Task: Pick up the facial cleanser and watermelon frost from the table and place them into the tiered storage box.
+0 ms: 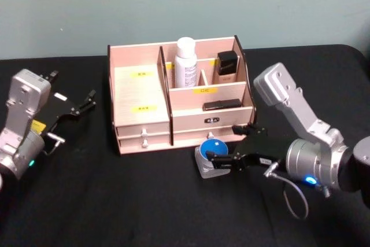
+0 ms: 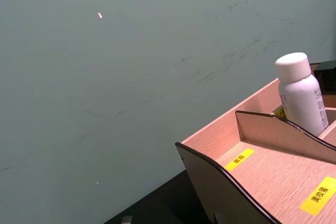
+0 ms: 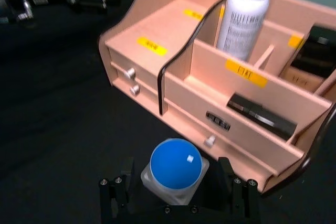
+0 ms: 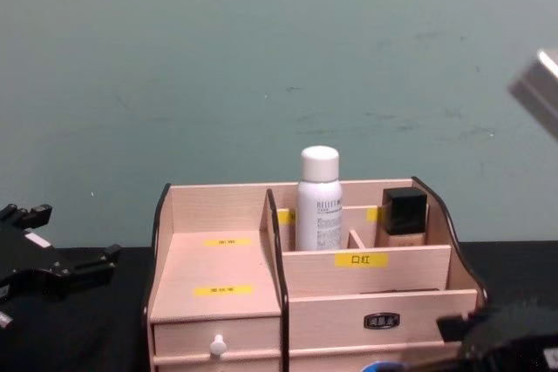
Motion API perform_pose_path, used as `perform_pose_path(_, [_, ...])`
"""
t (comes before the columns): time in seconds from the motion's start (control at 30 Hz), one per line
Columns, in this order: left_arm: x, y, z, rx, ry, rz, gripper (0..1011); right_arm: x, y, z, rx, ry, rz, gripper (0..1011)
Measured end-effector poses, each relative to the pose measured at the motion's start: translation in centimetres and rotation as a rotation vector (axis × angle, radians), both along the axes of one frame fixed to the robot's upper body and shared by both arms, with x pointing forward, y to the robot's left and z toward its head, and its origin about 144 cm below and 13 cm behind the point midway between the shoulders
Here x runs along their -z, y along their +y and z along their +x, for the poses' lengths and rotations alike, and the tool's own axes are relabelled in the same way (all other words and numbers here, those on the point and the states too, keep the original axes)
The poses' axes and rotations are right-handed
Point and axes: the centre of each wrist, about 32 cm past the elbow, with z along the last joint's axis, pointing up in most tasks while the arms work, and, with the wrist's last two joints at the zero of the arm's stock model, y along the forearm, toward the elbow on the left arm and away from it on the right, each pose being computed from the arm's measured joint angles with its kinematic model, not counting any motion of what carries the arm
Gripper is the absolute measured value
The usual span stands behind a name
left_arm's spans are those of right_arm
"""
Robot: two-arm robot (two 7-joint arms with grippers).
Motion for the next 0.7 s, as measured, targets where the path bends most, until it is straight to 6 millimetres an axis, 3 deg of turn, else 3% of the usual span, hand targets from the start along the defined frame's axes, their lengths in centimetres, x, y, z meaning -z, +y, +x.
perform_pose_path(0.7, [0.0,0.0,0.0,0.0,0.0,0.0,1010,1.8,0.8,-0.2,0.025,0.032,-0.042,1000])
